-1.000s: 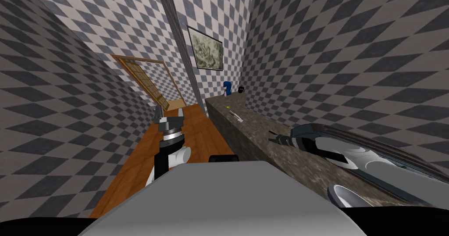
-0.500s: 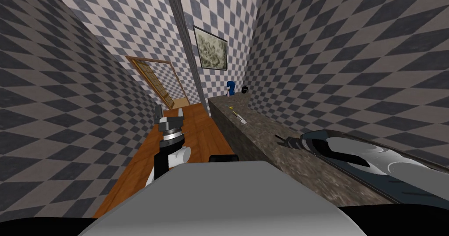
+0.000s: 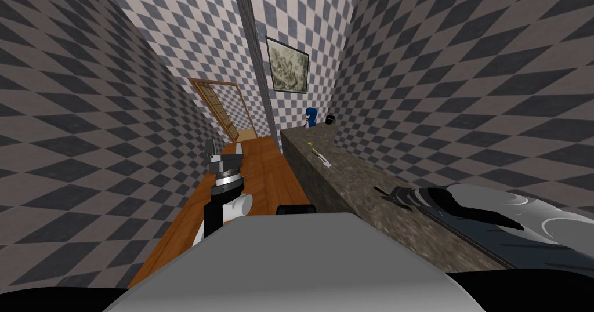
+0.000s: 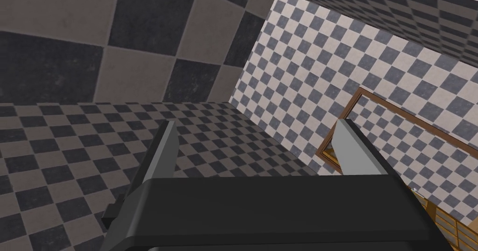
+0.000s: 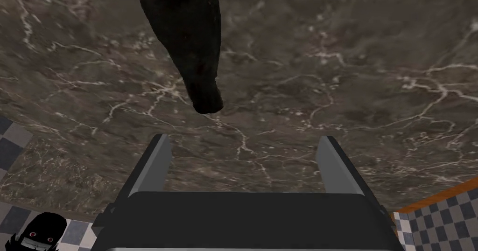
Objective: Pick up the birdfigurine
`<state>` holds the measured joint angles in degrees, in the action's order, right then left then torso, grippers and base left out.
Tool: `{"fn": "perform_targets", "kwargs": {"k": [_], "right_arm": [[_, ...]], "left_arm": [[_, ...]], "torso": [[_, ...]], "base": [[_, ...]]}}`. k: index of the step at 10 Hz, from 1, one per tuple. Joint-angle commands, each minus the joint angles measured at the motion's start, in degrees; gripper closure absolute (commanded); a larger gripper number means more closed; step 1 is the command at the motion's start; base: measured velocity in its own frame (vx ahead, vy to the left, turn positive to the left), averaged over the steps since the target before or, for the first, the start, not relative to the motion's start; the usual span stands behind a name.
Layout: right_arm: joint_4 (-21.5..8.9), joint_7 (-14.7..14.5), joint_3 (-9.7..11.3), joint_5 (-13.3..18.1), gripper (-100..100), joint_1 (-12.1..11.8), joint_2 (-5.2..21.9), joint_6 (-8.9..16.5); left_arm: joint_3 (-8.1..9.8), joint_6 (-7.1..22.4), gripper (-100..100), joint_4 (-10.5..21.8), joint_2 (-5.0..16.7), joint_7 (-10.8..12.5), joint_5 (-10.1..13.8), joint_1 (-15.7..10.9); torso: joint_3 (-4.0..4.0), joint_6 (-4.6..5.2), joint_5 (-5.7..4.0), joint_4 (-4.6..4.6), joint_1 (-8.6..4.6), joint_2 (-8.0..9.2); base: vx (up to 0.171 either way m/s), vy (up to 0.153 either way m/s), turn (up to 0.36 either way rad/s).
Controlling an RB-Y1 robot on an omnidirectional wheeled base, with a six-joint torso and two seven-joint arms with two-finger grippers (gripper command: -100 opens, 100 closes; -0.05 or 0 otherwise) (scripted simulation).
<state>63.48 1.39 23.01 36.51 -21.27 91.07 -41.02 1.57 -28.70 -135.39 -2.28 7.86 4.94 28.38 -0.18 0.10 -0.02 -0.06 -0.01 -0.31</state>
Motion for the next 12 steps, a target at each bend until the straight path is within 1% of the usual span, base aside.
{"fn": "perform_targets", "kwargs": {"k": [1, 2, 4, 5, 6, 7, 8, 9, 10, 12], "right_arm": [[-1.82, -0.68, 0.73, 0.87, -100, 0.32, 0.0, -0.45], [-1.82, -0.68, 0.73, 0.87, -100, 0.32, 0.0, -0.45], [-3.47, -1.36, 2.64, 2.54, -100, -0.5, 0.6, -0.21], [-3.47, -1.36, 2.64, 2.54, -100, -0.5, 0.6, -0.21], [-4.38, -1.78, 4.12, 3.61, -100, -1.22, 0.79, -0.1], [-4.71, -1.94, 4.84, 4.06, -100, -1.6, 0.78, -0.07], [-4.13, -1.53, 4.59, 4.07, -100, -1.02, 0.54, 0.31], [-4.22, -1.46, 4.77, 4.24, 0, -0.95, 0.49, 0.33], [-5.44, -0.68, 5.49, 3.59, -100, -0.68, -0.03, 0.46], [-7.89, 0.89, 6.98, 2.31, -100, -0.13, -1.09, 0.72]], "left_arm": [[0.0, 0.0, 0, 0.0, 0.0, 0.0, 0.0, 0.0], [0.0, 0.0, 0, 0.0, 0.0, 0.0, 0.0, 0.0], [0.0, 0.0, 0, 0.0, 0.0, 0.0, 0.0, 0.0], [0.0, 0.0, 0, 0.0, 0.0, 0.0, 0.0, 0.0], [0.0, 0.0, 0, 0.0, 0.0, 0.0, 0.0, 0.0], [0.0, 0.0, 0, 0.0, 0.0, 0.0, 0.0, 0.0], [0.0, 0.0, 0, 0.0, 0.0, 0.0, 0.0, 0.0], [0.0, 0.0, 0, 0.0, 0.0, 0.0, 0.0, 0.0], [0.0, 0.0, 0, 0.0, 0.0, 0.0, 0.0, 0.0], [-0.01, 0.01, 0, 0.01, 0.0, 0.0, 0.0, -0.03]], "torso": [[0.0, 0.0, 0.0, 0.0, 0.0, 0.0], [0.04, 0.05, -0.01, 0.02, -0.01, 0.06], [0.1, 0.02, 0.0, 0.04, 0.04, 0.17], [0.08, 0.02, 0.01, 0.03, 0.04, 0.13], [0.08, 0.04, -0.02, 0.03, 0.01, 0.14], [0.07, 0.03, -0.01, 0.03, 0.0, 0.12], [0.1, 0.04, -0.02, 0.04, -0.01, 0.18], [0.14, 0.05, -0.01, 0.06, 0.04, 0.23], [0.15, 0.05, 0.0, 0.06, 0.06, 0.25], [0.41, -0.03, -0.03, 0.16, -0.11, 0.74]], "base": [[0.039, -0.018, 0.032], [0.013, -0.006, -0.032], [0.023, -0.002, 0.114], [0.027, -0.012, 0.031], [0.036, -0.012, 0.093], [0.014, -0.015, 0.065], [0.0, 0.0, 0.0], [0.0, 0.0, 0.0], [-0.067, -0.018, 0.225], [-0.184, -0.044, 0.403]]}}
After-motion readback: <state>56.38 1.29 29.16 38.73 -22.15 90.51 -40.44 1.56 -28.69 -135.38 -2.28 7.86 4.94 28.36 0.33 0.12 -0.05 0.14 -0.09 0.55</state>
